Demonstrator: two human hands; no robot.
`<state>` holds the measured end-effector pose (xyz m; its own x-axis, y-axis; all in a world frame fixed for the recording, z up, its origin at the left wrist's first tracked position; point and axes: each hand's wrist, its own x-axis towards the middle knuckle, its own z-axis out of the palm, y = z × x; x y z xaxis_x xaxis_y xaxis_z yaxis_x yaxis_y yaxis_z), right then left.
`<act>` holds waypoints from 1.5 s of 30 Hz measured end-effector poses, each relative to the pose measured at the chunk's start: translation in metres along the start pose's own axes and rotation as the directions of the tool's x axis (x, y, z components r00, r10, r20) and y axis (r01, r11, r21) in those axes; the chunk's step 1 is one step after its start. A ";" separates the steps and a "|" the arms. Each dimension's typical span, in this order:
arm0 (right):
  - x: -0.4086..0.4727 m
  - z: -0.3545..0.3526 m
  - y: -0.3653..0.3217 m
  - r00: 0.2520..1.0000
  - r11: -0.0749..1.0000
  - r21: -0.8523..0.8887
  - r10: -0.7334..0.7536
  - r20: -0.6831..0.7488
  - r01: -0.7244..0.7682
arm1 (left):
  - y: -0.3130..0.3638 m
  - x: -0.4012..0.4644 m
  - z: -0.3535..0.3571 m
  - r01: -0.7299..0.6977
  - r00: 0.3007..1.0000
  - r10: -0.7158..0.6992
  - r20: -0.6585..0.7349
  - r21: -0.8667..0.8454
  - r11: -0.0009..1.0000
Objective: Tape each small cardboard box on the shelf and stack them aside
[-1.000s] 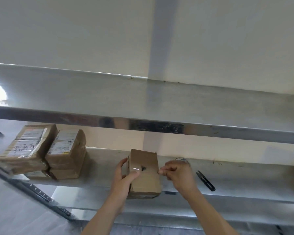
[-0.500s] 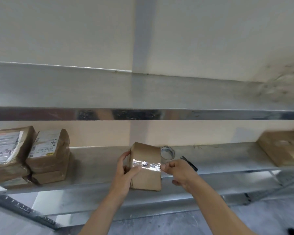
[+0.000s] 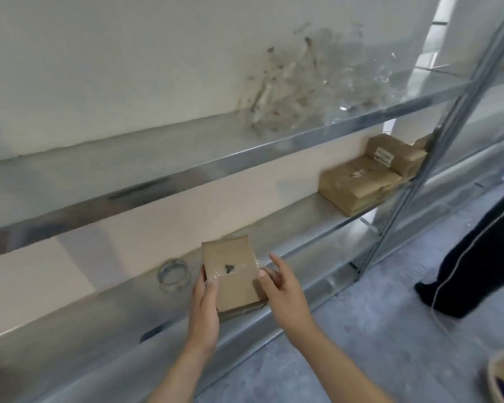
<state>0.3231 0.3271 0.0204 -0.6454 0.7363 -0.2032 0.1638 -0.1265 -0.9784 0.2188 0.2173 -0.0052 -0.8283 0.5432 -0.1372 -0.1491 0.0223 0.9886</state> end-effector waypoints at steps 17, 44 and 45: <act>0.124 -0.324 -0.046 0.983 0.991 -0.114 -0.090 -0.163 0.072 | 0.001 0.060 0.361 -0.021 0.995 0.020 0.095 0.010 1.000; 0.426 -0.479 -0.120 0.999 0.892 -0.452 0.013 -0.039 -0.029 | 0.028 0.292 0.570 0.226 0.967 -0.222 0.128 -0.017 0.974; 0.435 -0.482 -0.121 0.999 0.903 -0.428 0.027 -0.018 -0.032 | 0.028 0.296 0.575 0.232 0.969 -0.228 0.100 -0.030 0.972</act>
<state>0.3819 0.9833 0.0691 -0.6271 0.7447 -0.2285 0.4879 0.1468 -0.8605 0.2796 0.8614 0.0174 -0.7142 0.6052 -0.3517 -0.3532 0.1222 0.9275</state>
